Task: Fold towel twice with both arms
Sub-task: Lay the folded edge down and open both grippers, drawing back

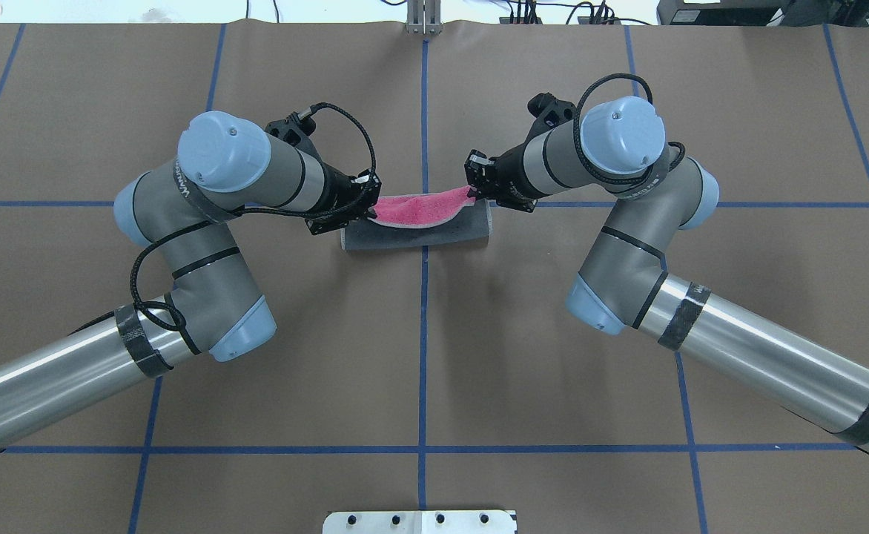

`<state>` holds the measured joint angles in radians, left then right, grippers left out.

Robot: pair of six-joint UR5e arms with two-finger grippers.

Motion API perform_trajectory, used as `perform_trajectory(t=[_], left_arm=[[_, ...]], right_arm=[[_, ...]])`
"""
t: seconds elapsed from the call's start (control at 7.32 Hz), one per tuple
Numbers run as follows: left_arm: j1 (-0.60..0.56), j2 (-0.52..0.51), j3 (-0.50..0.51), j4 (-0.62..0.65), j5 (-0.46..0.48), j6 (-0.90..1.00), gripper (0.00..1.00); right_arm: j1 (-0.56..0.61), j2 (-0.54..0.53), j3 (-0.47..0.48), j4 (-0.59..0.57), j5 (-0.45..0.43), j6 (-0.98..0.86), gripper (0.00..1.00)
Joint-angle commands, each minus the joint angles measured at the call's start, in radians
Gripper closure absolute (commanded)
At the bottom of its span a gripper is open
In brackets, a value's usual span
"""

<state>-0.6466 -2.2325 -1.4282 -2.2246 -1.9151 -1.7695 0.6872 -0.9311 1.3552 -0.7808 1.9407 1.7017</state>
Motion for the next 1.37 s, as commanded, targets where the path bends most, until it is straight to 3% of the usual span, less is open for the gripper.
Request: perform_trajectory(t=[0.0,0.14,0.82,1.23], left_arm=[[-0.001,-0.001,-0.001,-0.001,-0.001,0.002,0.24],[0.001,-0.001,-0.003,-0.003,-0.001,0.001,0.00],[-0.053,-0.001,-0.011,0.003,-0.019,0.001,0.00],[-0.187,0.057,-0.032,0.002,-0.221,0.013,0.00]], right_arm=[[0.000,0.000,-0.001,0.000,0.000,0.001,0.02],[0.002,-0.002,-0.001,-0.002,0.000,0.001,0.01],[0.002,0.003,0.001,-0.003,0.006,0.009,0.01],[-0.018,0.003,0.004,-0.006,0.012,0.012,0.01]])
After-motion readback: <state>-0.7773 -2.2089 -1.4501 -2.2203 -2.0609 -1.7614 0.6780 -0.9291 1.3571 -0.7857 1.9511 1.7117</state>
